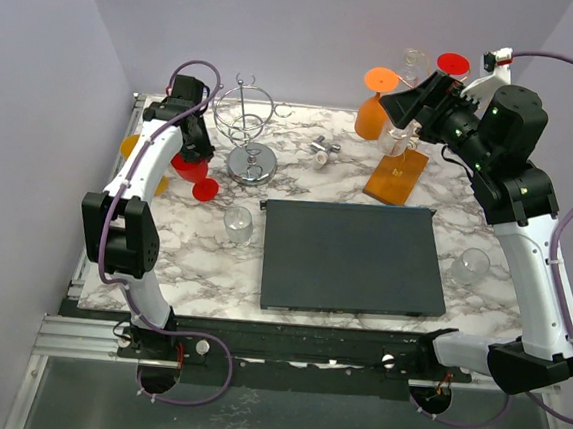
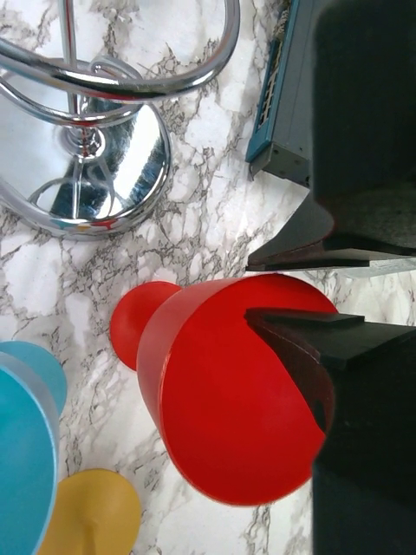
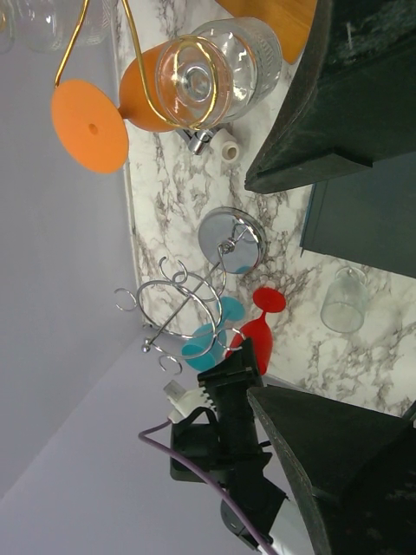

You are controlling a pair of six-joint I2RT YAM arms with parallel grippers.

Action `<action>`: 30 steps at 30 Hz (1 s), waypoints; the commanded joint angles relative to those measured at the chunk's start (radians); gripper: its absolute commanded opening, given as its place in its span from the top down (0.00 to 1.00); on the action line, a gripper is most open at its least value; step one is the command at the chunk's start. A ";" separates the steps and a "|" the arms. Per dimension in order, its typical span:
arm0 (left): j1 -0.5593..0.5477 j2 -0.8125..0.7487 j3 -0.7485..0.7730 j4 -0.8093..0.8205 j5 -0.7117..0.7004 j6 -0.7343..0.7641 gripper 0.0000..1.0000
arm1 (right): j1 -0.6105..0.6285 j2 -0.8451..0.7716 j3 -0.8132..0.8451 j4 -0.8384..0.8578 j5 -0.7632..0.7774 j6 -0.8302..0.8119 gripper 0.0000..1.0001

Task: Take the wine glass off the wine glass rack
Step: Place the wine glass at the center of the board.

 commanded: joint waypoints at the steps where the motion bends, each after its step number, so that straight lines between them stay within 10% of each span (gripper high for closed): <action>1: 0.004 0.011 0.052 0.001 -0.016 0.012 0.70 | 0.003 -0.008 0.019 -0.016 0.025 -0.016 0.00; 30: 0.004 -0.165 0.131 -0.061 -0.002 0.029 0.60 | 0.002 0.035 0.101 -0.069 0.100 -0.051 0.00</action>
